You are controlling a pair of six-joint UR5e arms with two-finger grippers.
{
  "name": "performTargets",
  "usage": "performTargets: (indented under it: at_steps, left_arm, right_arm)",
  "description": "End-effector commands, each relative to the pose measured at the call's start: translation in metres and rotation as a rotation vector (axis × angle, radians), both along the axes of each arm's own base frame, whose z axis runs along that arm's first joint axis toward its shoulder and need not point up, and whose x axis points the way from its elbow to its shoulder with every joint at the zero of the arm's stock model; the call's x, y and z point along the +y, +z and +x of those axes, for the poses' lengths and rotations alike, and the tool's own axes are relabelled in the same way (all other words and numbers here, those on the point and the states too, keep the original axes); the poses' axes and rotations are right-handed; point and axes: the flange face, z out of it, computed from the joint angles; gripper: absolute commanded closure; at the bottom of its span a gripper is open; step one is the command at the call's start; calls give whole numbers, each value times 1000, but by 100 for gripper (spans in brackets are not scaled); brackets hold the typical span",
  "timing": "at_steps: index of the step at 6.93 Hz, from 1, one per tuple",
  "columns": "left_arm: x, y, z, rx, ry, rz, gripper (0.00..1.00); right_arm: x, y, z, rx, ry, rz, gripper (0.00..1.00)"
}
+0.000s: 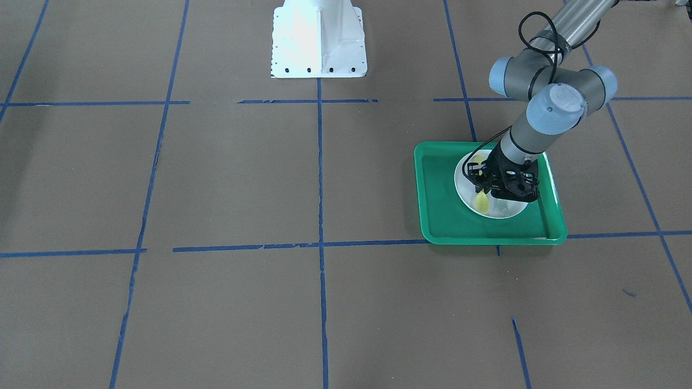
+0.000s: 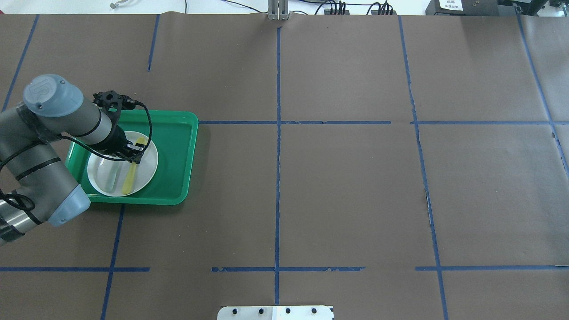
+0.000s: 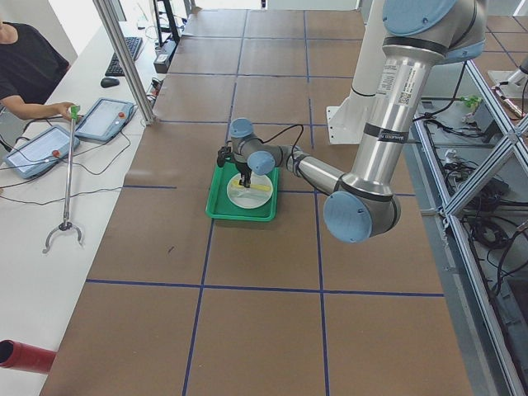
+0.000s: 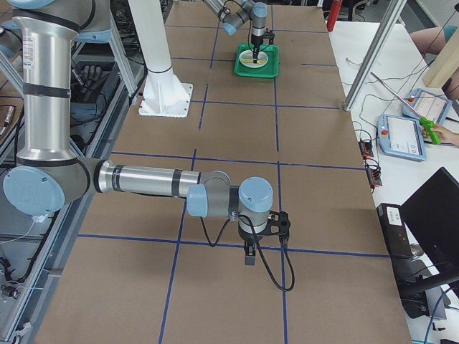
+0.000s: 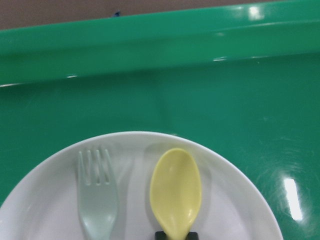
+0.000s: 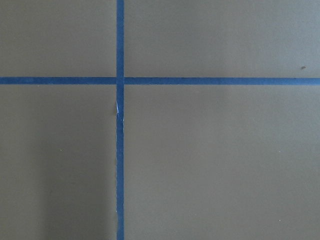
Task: Place spoon
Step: 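Close the left gripper on the yellow spoon's handle and lift it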
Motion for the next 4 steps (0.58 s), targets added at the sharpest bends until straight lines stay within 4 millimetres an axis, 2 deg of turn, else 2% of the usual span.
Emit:
performTargets:
  at_steps: [1,2,3,4]
  left_arm:
    - [-1,-9,-6,13,-9,11,100]
    - [0,-22,-11,16,-13,12,100]
    - [5,-50,-18,9,-16,7,100]
    - [7,-64,-19,1,-25,-17,100]
  right_arm:
    - [0,0,0,2,0,0,0]
    - [0,0,0,0,0,0,0]
    - [0,0,0,0,0,0,0]
    - [0,0,0,0,0,0,0]
